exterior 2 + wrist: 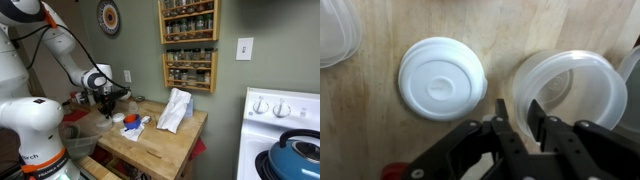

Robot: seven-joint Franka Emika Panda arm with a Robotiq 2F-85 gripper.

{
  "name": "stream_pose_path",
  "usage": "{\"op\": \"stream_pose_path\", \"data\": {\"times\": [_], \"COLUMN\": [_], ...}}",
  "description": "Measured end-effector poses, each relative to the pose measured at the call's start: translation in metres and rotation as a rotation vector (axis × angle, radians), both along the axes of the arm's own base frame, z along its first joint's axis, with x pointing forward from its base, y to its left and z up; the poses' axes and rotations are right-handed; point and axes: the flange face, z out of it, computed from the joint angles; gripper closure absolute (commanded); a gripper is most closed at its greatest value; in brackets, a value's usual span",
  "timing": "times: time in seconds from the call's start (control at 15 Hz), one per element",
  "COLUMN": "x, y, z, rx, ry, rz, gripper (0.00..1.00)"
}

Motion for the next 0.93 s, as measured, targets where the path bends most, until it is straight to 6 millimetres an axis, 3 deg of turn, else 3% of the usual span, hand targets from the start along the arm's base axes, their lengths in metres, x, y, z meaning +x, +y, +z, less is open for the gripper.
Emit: {"op": "stream_pose_path", "data": {"times": [0.33, 0.6, 0.93], "x": [0.003, 0.011, 0.036], "y": [-0.001, 0.003, 0.026], "z": [0.017, 0.046, 0.075], "rx": [0.095, 0.135, 0.142], "ry": [-0.01, -0.044, -0.126], "rz": [-0.031, -0.052, -0.278], "gripper": [0.99, 0.99, 0.99]}}
